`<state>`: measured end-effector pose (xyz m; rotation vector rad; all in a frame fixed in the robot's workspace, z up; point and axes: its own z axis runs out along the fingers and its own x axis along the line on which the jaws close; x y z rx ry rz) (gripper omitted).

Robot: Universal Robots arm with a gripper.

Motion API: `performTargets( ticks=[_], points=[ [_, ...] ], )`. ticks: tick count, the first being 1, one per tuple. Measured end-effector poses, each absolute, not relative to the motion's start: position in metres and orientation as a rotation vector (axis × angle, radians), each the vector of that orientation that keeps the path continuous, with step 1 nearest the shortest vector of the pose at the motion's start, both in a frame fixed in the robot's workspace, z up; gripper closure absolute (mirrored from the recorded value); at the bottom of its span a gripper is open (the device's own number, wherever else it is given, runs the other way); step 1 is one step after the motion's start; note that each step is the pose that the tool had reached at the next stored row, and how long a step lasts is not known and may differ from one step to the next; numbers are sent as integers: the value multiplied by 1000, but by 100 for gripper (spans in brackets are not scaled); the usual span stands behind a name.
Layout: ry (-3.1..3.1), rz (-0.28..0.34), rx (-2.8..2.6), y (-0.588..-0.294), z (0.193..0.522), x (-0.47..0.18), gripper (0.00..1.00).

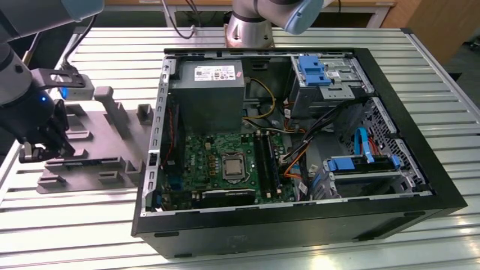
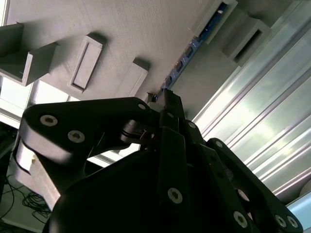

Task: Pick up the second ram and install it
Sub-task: 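Pick up the second ram and move it above second insertion slot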

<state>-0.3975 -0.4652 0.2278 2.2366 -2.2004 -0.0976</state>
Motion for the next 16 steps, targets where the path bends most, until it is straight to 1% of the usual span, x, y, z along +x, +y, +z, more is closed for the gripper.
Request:
performTargets(
  ticks=[16],
  points=[
    [-2193, -108, 2256, -469, 217, -398, 89]
  ],
)
